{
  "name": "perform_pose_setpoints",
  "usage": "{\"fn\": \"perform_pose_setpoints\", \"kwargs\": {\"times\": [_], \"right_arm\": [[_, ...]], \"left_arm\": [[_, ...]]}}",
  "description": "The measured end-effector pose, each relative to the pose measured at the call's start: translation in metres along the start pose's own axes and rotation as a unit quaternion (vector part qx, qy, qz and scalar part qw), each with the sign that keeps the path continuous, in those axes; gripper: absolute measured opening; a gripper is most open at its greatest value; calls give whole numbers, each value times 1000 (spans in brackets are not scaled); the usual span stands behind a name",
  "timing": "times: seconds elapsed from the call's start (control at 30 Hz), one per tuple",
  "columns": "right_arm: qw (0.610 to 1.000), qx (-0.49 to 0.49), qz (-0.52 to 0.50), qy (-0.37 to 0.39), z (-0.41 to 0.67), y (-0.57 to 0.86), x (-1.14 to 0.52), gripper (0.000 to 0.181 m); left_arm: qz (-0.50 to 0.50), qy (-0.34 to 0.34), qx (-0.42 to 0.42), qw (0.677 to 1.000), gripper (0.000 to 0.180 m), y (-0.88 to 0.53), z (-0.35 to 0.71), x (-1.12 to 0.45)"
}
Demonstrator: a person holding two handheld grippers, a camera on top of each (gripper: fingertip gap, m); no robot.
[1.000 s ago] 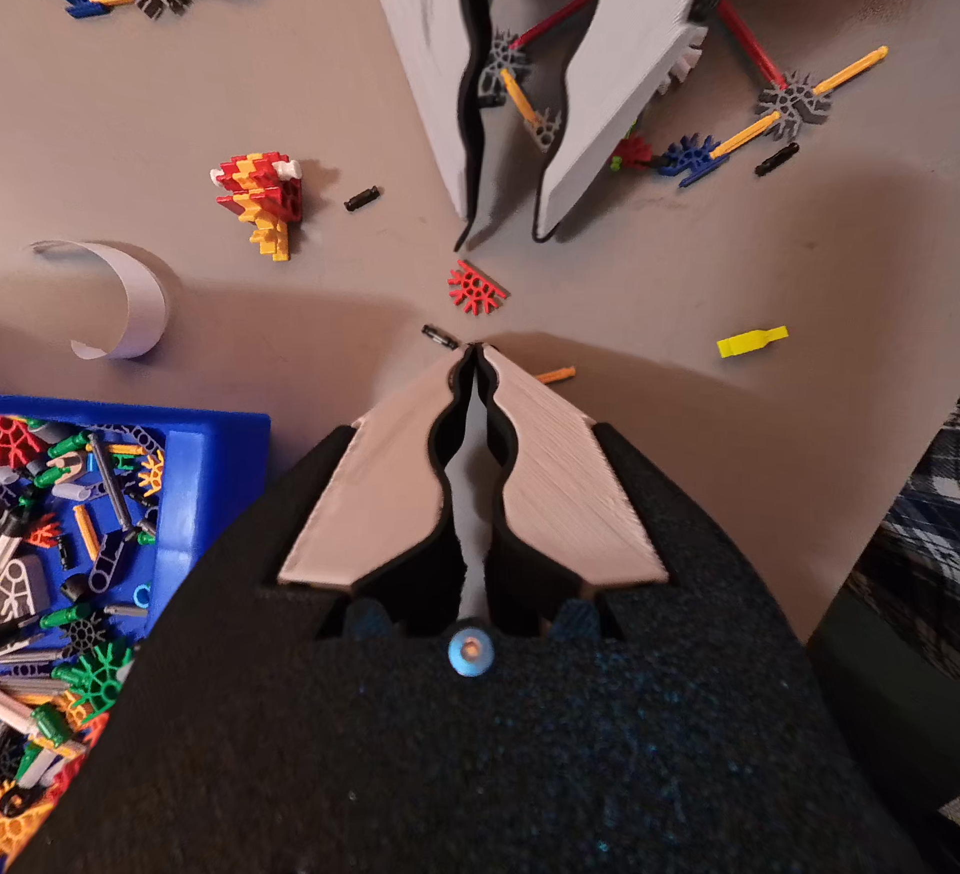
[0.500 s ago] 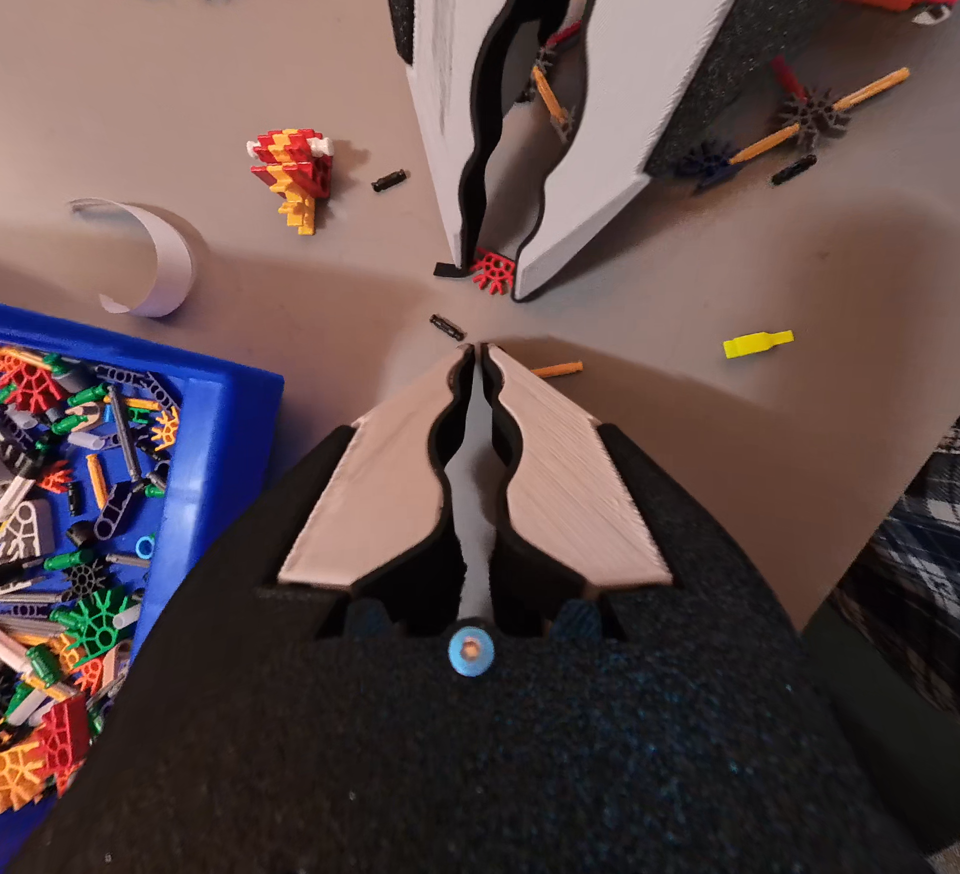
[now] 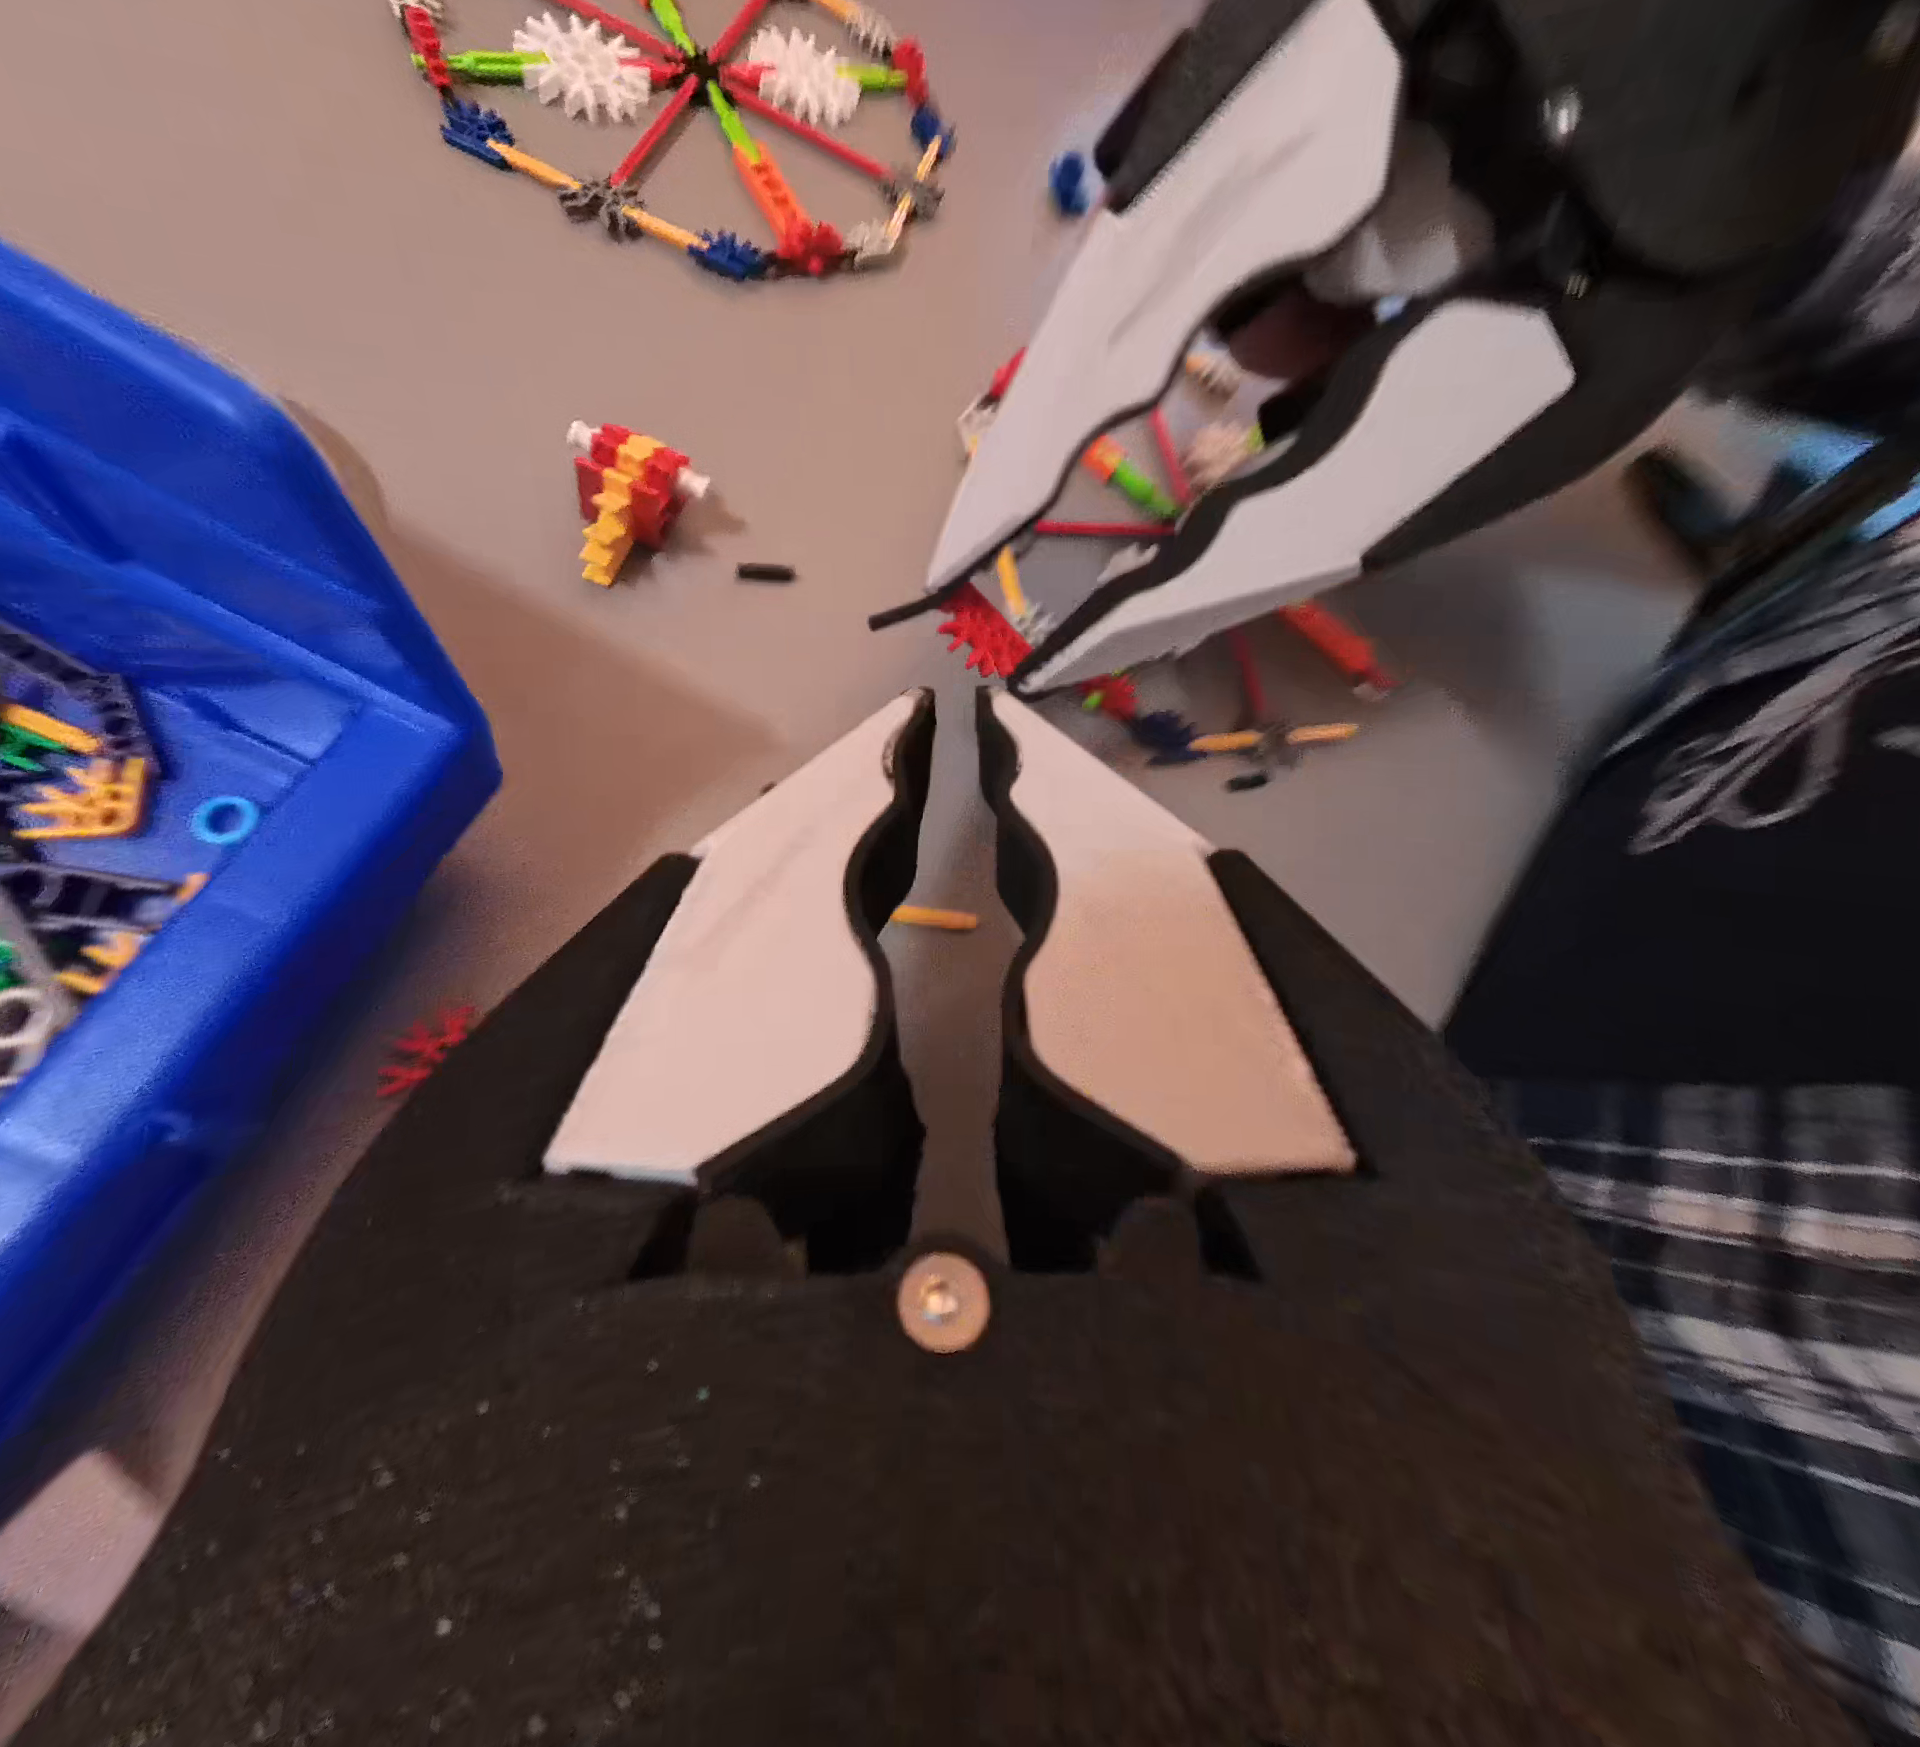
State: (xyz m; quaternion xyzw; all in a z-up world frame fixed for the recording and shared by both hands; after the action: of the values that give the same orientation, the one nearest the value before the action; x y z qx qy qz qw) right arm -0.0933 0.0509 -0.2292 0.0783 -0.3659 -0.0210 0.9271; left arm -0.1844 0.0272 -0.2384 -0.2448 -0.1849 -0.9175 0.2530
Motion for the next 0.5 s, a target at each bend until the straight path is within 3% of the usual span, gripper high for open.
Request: {"fn": "perform_pose_setpoints", "kwargs": {"times": [0.2,0.4,0.5], "right_arm": [[994,102,-25,30,15,-9,16,19],[987,148,-52,41,22,-11,24,19],[989,126,-56,56,28,-6,30,14]], "left_arm": [[-89,91,113,985,9,3,13,5],[-121,126,140,975,3,8,21,5],[-98,146,144,974,1,6,26,7]]}}
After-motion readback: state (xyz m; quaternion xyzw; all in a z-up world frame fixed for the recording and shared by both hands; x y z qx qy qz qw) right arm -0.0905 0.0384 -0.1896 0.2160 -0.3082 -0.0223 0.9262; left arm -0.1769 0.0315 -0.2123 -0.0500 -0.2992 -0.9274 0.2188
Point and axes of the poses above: each gripper's, where its closed fingertips meet, x back along the fingers, z out of its top, y = z × x across the jaws, the point moved 6 cm from there along x, back along the fingers, and after that the axes turned 9 degrees about -x, right-handed, at the moved point
